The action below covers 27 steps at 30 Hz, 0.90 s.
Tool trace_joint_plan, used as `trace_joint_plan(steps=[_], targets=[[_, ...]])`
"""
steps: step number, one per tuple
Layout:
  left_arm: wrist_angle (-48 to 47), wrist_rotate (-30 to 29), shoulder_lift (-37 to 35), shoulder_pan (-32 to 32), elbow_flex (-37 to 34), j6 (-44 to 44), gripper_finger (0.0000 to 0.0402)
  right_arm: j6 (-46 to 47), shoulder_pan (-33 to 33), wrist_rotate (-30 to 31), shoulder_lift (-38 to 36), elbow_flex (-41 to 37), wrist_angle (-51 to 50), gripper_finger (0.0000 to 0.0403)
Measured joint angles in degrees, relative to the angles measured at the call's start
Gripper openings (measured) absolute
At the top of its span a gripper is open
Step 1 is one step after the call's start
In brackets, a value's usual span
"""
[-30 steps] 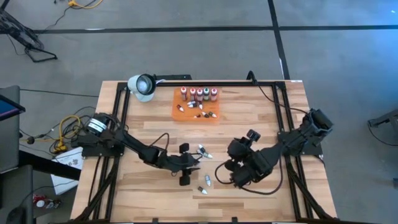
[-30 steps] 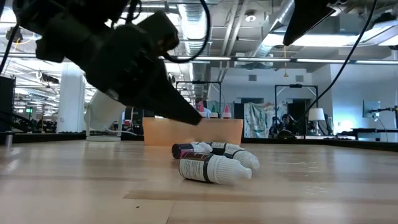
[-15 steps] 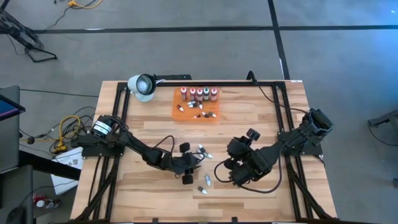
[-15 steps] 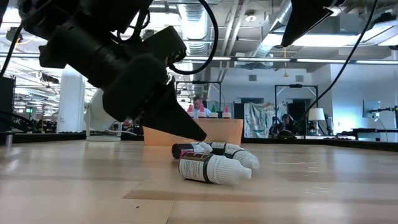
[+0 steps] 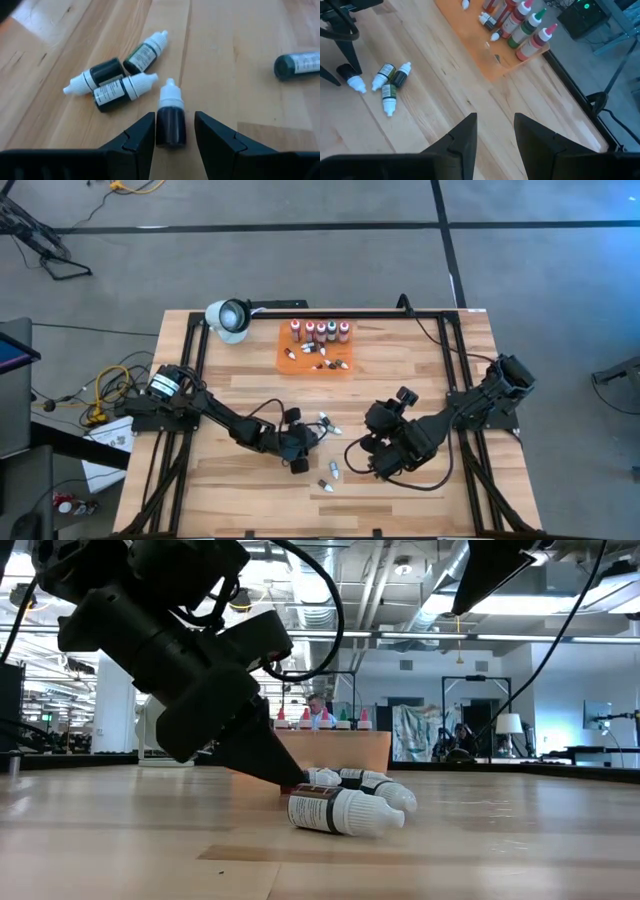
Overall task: Pick & Place food coloring
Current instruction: Put the small pink food coloring bottle into the orange bin
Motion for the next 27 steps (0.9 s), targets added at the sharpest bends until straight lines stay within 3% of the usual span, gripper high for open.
trace_joint_plan(steps=[12, 21, 27], targets=[[-0.63, -0.04, -0.02, 0.00, 0.00, 1.41, 0.0130, 0.00, 0.00, -0.10, 0.00, 0.00, 0.29, 0.0123], [-0.59, 0.26, -0.02, 0.00, 0.00, 1.97, 0.0078, 0.00, 0.00, -0.13, 0.00, 0.00, 0.29, 0.0123], [-0.57, 0.28, -0.02, 0.00, 0.00, 2.01, 0.0081, 0.00, 0.00, -0.13, 0.00, 0.00, 0.29, 0.0123]])
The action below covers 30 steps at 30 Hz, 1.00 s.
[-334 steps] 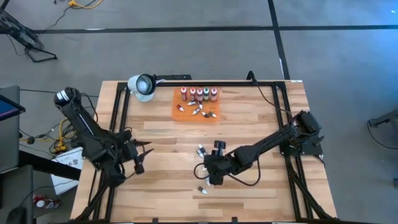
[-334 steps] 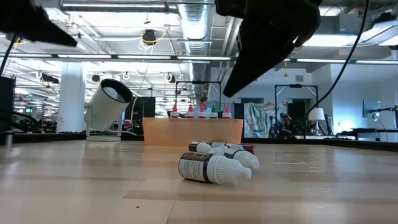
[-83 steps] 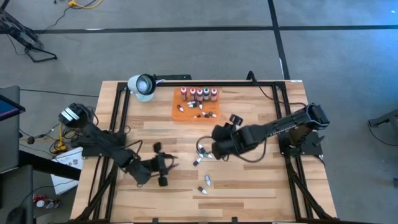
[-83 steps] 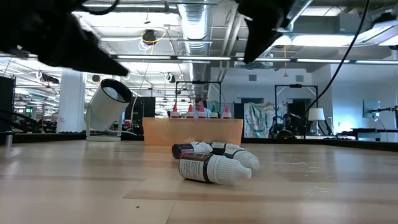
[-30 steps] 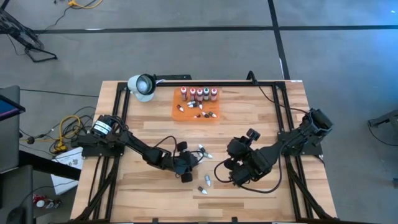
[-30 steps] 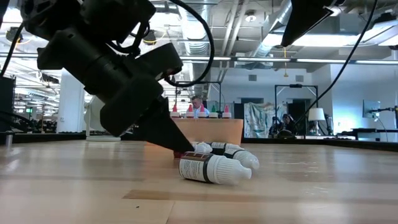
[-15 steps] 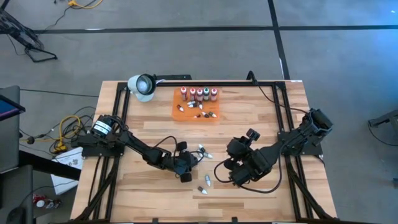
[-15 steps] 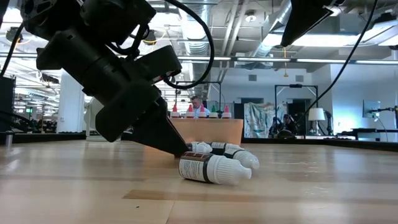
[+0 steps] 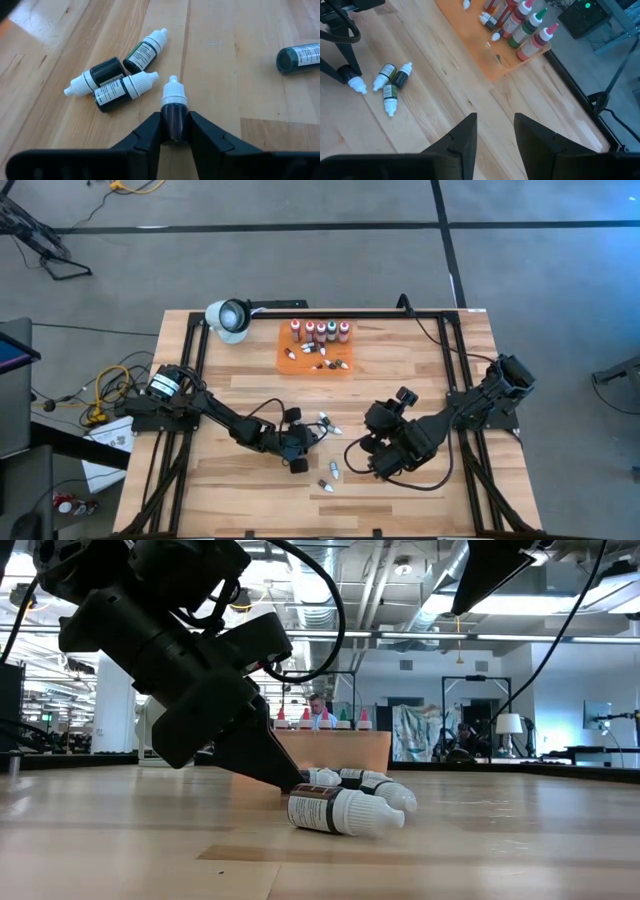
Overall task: Pick & Place food coloring
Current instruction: Put the small pink food coloring bottle into the orange bin
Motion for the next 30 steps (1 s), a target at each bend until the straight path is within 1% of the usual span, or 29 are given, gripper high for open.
trace_joint_plan(steps=[4, 9, 12, 19, 26, 28, 30], targets=[[0.00, 0.07, 0.00, 0.00, -0.02, 0.00, 0.0089, -0.01, 0.00, -0.02, 0.00, 0.00, 0.00, 0.0123], [0.07, 0.19, -0.02, -0.02, -0.02, 0.00, 0.0074, -0.07, 0.00, -0.02, 0.00, 0.00, 0.00, 0.0123], [0.50, 1.29, -0.04, 0.00, -0.02, 0.26, 0.0068, -0.11, 0.00, 0.00, 0.00, 0.00, 0.00, 0.0123], [0.45, 1.71, -0.04, -0.10, 1.22, 1.41, 0.0076, -0.46, 0.00, -0.02, 0.00, 0.00, 0.00, 0.0123], [-0.27, 2.59, -0.04, -0.22, 4.42, 6.62, 0.0071, -0.48, 0.00, -0.02, 0.00, 0.00, 0.00, 0.0123], [-1.28, 1.64, -0.04, -0.22, 6.12, 9.35, 0.0072, -0.48, 0.00, -0.04, 0.00, 0.00, 0.00, 0.0123], [-3.76, -1.02, -0.38, -0.19, 8.00, 12.67, 0.0074, -0.48, 0.00, -0.04, 0.00, 0.00, 0.00, 0.0123]])
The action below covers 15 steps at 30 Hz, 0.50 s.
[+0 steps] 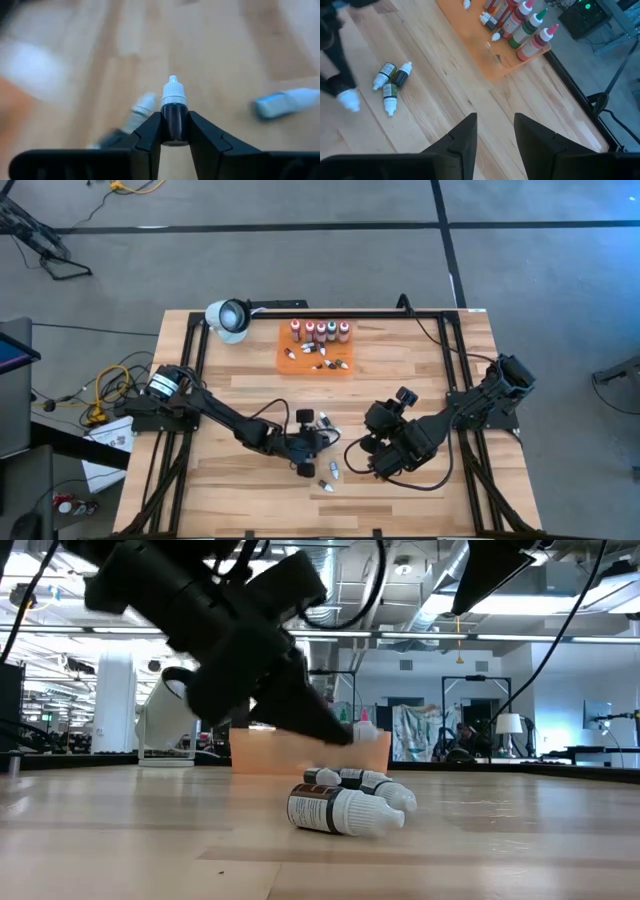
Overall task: Pick & Place food coloring
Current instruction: Put the small pink food coloring bottle into the orange bin
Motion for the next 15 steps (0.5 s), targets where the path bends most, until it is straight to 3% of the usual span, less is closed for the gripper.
trace_joint_plan(steps=[9, 15], targets=[[-14.75, -26.31, -1.00, 1.19, 9.62, 20.98, 0.0077, 0.00, 0.00, -0.12, 0.00, 0.02, 0.17, 0.0123], [-21.14, -32.95, -0.98, 6.26, 11.89, 28.51, 0.0078, 0.00, -0.01, -0.17, -0.01, 0.02, 0.24, 0.0123]])
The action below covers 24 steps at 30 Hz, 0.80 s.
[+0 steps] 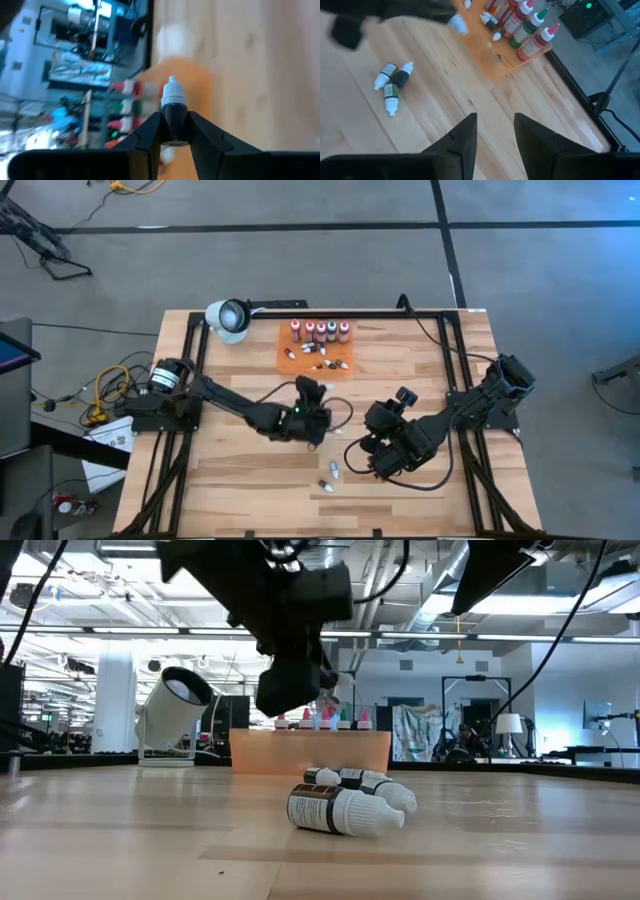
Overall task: Pick & Place food coloring
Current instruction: Put the small pink food coloring bottle into the orange bin
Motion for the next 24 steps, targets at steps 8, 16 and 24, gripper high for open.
trace_joint_plan(steps=[8, 16, 24], targets=[[-7.13, -0.76, 0.02, 8.37, 1.41, 1.27, 0.0078, -0.04, 0.01, 0.08, 0.01, 0.00, -0.01, 0.0123], [-10.94, 5.71, 0.07, 15.99, 1.53, -2.96, 0.0078, -0.17, 0.00, 0.27, -0.01, 0.00, -0.03, 0.0123], [-11.26, 9.82, 0.07, 19.90, 1.53, -7.20, 0.0088, -0.17, 0.01, 0.51, 0.00, 0.00, -0.04, 0.0123]])
